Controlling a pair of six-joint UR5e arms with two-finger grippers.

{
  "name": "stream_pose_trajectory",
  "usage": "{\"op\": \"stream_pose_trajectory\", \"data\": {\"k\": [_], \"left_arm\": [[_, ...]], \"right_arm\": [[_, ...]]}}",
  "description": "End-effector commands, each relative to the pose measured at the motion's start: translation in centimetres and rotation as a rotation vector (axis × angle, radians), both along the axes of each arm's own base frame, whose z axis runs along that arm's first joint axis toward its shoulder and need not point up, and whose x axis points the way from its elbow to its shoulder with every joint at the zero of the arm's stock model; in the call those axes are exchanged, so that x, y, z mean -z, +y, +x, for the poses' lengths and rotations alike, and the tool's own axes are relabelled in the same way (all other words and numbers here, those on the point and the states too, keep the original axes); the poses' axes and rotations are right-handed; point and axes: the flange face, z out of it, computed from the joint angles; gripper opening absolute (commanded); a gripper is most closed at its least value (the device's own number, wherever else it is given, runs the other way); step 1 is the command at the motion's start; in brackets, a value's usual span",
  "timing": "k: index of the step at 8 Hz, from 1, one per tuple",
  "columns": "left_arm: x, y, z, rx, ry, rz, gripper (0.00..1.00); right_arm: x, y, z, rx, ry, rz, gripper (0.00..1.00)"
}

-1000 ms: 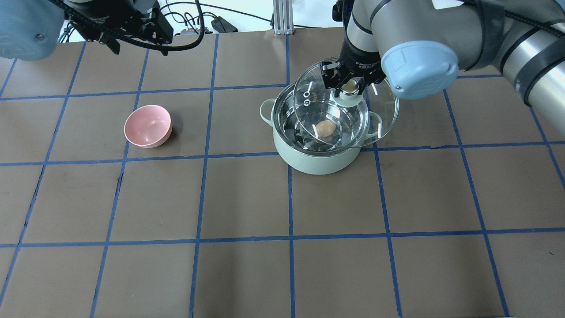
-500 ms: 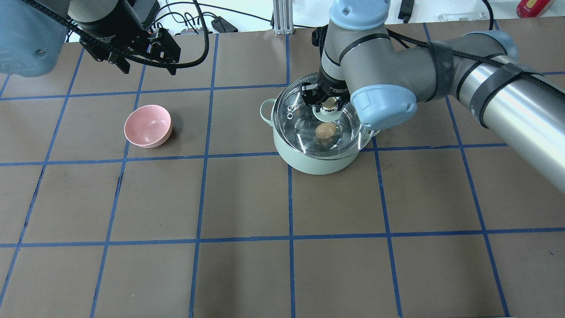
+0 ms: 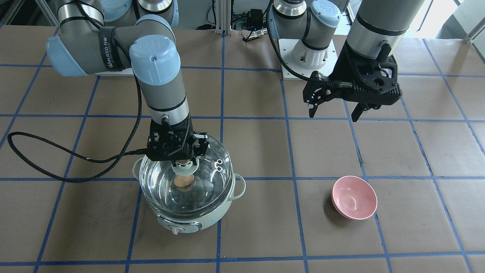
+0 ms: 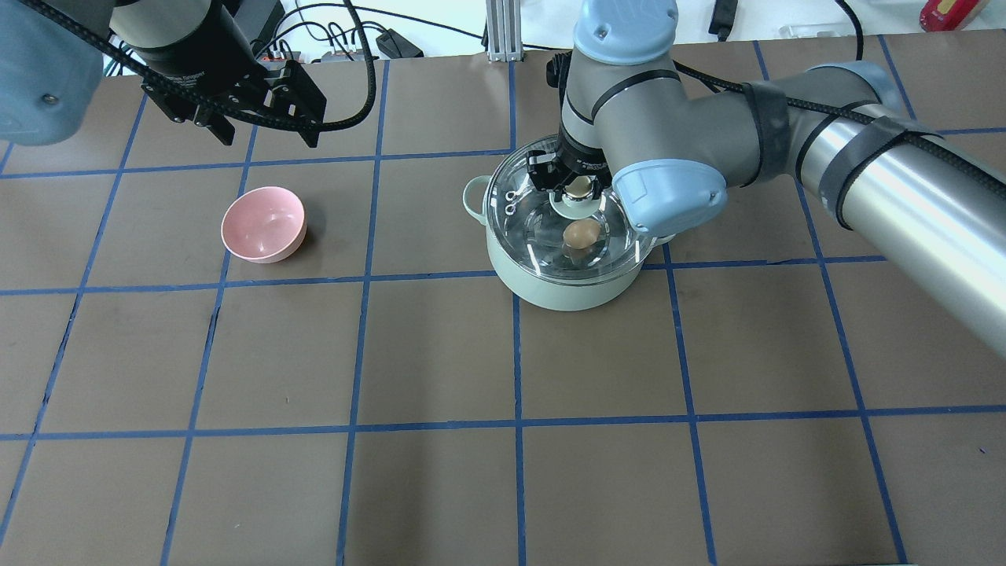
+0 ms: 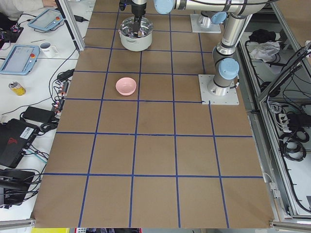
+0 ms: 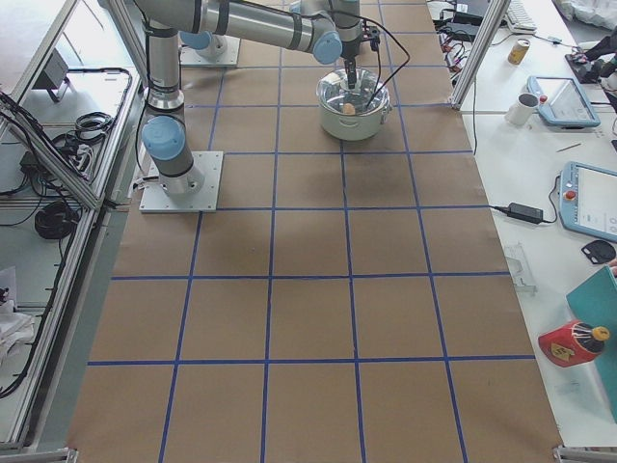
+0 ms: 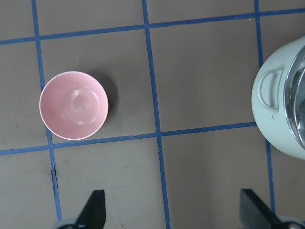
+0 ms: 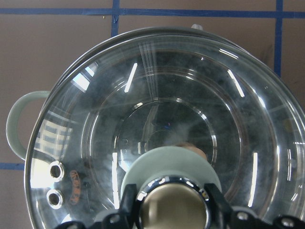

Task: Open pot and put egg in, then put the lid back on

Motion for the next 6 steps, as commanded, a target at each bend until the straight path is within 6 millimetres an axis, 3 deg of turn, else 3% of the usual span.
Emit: {"op": "stream_pose_trajectory", "data": {"k": [1, 6], "left_arm": [[0.79, 0.13, 0.01, 0.002, -0.004, 0.018, 1.0], [0.85, 0.06, 0.08, 0.007, -0.012, 0.018, 1.0]], "right_arm": [[-0.12, -0.12, 0.07, 0.001, -0.002, -0.007, 0.0], [0.25, -0.3, 0.11, 0.004, -0.001, -0.002, 0.0]]}}
